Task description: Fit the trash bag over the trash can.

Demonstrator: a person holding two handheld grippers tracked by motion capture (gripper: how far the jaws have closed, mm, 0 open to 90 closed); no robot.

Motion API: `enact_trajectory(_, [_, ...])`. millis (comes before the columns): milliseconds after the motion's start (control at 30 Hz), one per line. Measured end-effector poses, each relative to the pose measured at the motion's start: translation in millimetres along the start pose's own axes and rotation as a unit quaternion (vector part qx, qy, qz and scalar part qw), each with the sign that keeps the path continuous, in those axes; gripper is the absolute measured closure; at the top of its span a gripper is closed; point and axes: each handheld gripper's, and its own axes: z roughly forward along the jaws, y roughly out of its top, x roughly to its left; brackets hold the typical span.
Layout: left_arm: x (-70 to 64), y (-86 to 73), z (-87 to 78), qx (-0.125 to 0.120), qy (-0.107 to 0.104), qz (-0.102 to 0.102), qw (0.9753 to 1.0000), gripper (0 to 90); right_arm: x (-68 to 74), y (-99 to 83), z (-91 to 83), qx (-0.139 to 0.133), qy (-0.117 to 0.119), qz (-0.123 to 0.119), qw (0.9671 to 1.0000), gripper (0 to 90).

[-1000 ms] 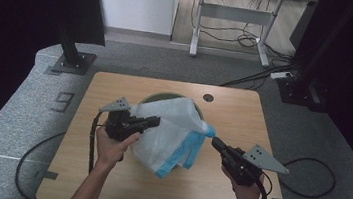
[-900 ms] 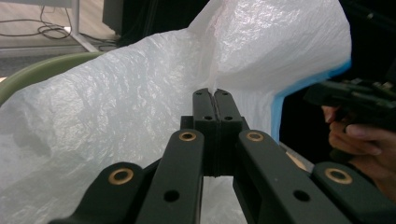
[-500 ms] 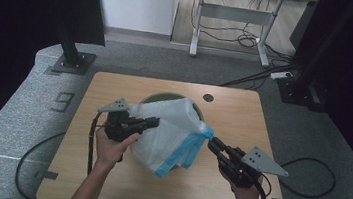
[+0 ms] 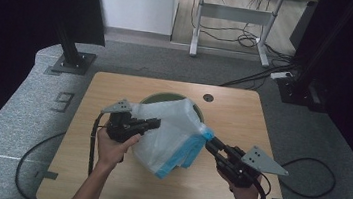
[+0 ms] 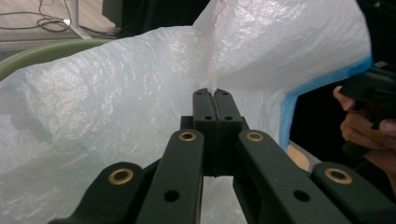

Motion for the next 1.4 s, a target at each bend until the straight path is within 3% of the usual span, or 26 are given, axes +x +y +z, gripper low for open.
enact_trajectory(200, [-1.1,-0.4,2.1,0.003,0.005,0.003,1.0,89.8,0.5,3.6,-1.3,-0.001,0.003,0.0,1.0,75.2])
enact_trajectory(433, [-3.4,-0.7,5.1,0.008,0.003,0.007,0.9999,89.8,-1.6,4.1,1.4,0.0,0.009,0.008,0.9999,88.7])
enact_trajectory(633, [-1.5,0.0,2.5,0.003,0.0,0.003,1.0,89.8,-4.9,1.3,4.6,0.002,0.007,0.011,0.9999,89.1])
enact_trajectory(933, [2.9,1.9,-6.2,-0.023,-0.025,-0.013,0.9993,89.8,-11.9,-3.5,4.7,0.006,-0.006,0.019,0.9998,89.3])
enact_trajectory(1300, [11.5,3.2,-16.4,-0.042,-0.088,-0.028,0.9948,89.8,-19.0,-8.9,7.3,0.009,-0.018,0.03,0.9993,89.4])
enact_trajectory(1400, [13.3,2.6,-19.3,-0.043,-0.08,-0.027,0.9955,89.8,-20.0,-10.2,7.8,0.01,-0.021,0.031,0.9993,89.4])
